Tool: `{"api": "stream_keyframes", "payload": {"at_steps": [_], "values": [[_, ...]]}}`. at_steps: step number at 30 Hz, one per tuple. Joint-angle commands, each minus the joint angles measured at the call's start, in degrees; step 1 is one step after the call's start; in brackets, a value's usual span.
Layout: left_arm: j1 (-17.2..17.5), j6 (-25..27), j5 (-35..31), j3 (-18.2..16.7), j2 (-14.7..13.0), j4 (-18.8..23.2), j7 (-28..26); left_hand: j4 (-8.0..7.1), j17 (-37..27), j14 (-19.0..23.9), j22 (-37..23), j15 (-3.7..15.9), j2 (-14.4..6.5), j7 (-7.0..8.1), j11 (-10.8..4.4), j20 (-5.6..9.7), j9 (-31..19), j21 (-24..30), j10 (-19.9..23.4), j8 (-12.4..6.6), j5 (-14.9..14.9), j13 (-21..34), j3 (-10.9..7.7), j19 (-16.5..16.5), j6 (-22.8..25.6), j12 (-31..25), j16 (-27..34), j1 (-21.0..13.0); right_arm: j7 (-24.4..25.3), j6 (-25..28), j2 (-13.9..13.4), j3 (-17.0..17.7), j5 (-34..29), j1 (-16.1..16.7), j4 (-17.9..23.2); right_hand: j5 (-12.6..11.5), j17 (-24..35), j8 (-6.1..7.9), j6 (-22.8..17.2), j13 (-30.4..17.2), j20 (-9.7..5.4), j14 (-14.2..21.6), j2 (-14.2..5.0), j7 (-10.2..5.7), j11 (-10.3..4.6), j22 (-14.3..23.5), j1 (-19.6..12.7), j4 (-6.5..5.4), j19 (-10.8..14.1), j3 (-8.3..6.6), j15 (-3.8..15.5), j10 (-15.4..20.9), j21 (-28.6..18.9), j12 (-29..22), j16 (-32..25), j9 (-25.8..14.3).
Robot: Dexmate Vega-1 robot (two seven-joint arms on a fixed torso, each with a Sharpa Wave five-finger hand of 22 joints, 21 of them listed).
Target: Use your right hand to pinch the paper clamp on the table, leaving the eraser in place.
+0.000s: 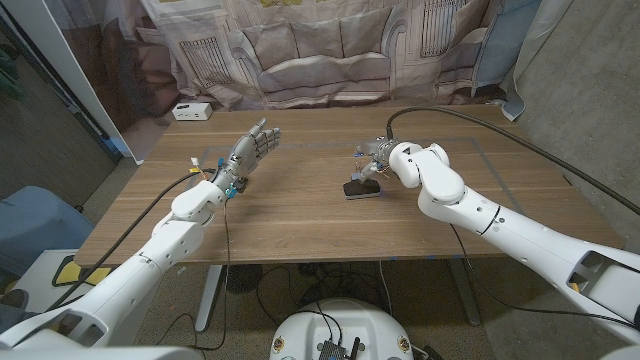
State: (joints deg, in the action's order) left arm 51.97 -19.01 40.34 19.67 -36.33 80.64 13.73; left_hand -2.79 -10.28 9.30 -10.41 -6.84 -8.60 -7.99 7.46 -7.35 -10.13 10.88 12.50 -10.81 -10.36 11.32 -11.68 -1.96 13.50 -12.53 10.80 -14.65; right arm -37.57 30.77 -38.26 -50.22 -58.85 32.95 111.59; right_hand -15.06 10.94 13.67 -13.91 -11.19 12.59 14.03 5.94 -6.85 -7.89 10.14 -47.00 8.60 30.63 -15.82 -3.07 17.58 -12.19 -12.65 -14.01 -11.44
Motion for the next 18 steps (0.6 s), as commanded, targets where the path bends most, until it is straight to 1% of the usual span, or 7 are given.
{"api": "stream_keyframes", "payload": {"at_steps": [1,8,11,18], "values": [[-1.1,-0.1,0.0,0.5,0.8,-1.7,0.6,0.08,-0.1,0.3,0.0,0.27,-0.1,-0.03,0.18,-0.05,-0.2,0.5,0.4,-0.04,0.1,0.2,-0.54,0.1,0.6,0.1,0.1,-0.4,0.5,-0.4,0.7,-0.3,-1.0,-0.2,-1.2,-0.4,0.0,-0.34,0.0,0.0,-0.05,0.4,-0.01,0.03,-0.11,0.0,-0.7,-0.01,0.5,0.26,0.02,-0.1,-0.1,0.2,0.0,-0.2],[-1.4,-0.3,0.2,0.5,1.0,-2.4,1.0,0.08,-0.1,0.3,0.0,0.28,-0.1,0.02,0.15,-0.11,-0.2,0.5,0.3,-0.04,0.1,0.2,-0.66,0.3,0.7,0.1,0.1,-0.4,1.0,-0.6,0.8,-0.5,-1.1,-0.3,-2.0,-0.6,0.0,-0.31,-0.2,0.0,-0.06,0.8,-0.34,-0.19,-0.35,0.0,-0.9,-0.11,0.7,0.22,0.38,0.2,-0.1,0.2,-0.1,-0.2],[-1.6,-0.3,0.2,0.6,1.1,-2.6,1.2,0.08,-0.1,0.3,0.0,0.25,-0.1,0.01,0.13,-0.10,-0.2,0.5,0.4,-0.03,0.1,0.2,-0.72,0.2,0.6,0.1,0.1,-0.4,1.1,-0.7,1.0,-0.6,-0.9,-0.4,-2.4,-0.8,0.1,-0.32,-0.4,0.0,-0.07,1.3,-0.49,-0.33,-0.47,0.0,-1.2,-0.12,0.9,0.22,0.82,0.7,0.0,0.1,-0.3,-0.2],[-1.9,-0.3,0.1,0.6,1.2,-3.0,1.3,0.08,-0.1,0.3,0.0,0.31,0.0,0.04,0.06,-0.11,-0.2,0.5,0.3,-0.01,0.2,0.2,-0.86,0.3,0.6,0.1,0.1,-0.4,1.1,-0.6,1.2,-0.6,-0.3,-0.6,-2.8,-0.9,0.2,-0.19,-0.9,0.0,-0.07,1.5,-0.64,-0.47,-0.45,0.0,-0.9,-0.45,1.2,0.43,0.87,1.0,0.0,0.1,-0.3,-0.2]]}}
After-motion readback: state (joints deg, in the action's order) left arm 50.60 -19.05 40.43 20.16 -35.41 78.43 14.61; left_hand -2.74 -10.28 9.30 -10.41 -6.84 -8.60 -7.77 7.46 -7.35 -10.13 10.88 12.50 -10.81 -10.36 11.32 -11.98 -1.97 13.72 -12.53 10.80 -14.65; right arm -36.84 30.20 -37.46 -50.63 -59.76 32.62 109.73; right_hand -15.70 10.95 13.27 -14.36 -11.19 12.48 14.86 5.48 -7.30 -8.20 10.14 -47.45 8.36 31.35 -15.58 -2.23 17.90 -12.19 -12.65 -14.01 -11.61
